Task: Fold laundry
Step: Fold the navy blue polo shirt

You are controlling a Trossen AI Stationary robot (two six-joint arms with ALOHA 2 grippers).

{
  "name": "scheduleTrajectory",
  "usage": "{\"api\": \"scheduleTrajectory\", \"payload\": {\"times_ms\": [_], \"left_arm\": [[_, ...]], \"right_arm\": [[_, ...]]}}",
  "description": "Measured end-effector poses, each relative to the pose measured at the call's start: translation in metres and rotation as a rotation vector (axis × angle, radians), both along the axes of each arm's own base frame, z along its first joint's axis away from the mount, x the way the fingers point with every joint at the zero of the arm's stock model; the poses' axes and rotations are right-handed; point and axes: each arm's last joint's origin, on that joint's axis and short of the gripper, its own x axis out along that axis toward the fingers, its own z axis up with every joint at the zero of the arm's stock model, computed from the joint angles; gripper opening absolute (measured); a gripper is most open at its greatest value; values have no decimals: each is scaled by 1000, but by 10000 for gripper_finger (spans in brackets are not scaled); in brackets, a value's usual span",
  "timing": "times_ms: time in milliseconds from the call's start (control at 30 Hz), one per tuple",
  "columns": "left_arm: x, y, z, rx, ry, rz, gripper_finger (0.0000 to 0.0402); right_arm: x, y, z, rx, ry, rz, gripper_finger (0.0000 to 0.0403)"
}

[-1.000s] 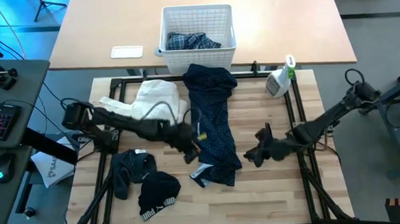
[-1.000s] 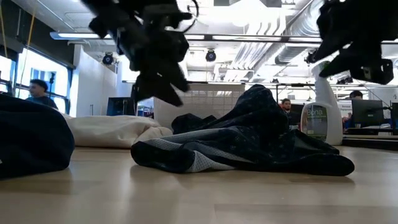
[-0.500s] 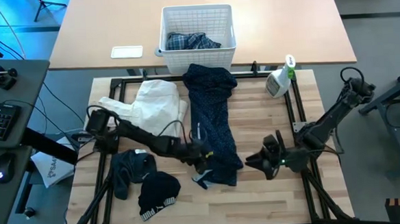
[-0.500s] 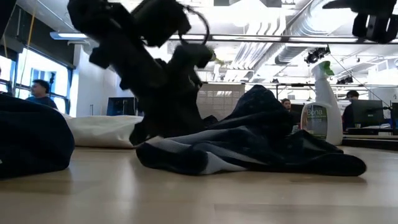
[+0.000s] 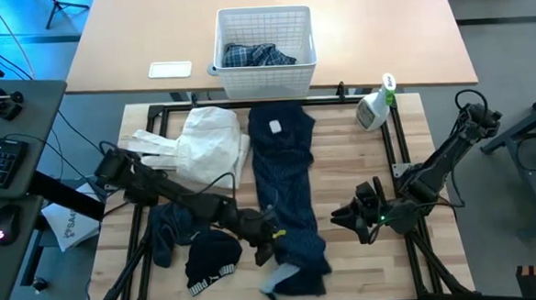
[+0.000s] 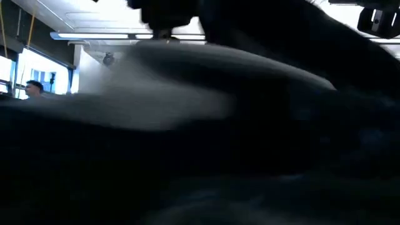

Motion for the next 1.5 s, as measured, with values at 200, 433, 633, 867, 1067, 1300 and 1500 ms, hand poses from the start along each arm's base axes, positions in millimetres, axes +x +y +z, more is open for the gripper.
{"api": "scheduleTrajectory", "payload": {"times_ms": [200,433,633,867,1067,1300,1500], "left_arm": [[-7,4,-4,34,107,113,11],[-21,-6,-14,-243,340,-219,82],[-26,-21,3,-409,322,-398,116],[-22,-17,8,-307,221,-183,114],[-24,-11,3,-257,265,67,113],[-31,-11,18,-238,230,117,113],[-42,-1,23,-134,265,174,113]], "right_arm": [[0,-1,-6,-29,43,-13,126],[10,3,-27,37,177,3,126],[43,-3,-58,133,322,-14,126],[96,-44,-92,134,335,-87,125],[121,-90,-128,88,407,-201,91],[120,-165,-139,96,483,-464,30],[110,-194,-91,21,318,-509,3]]}}
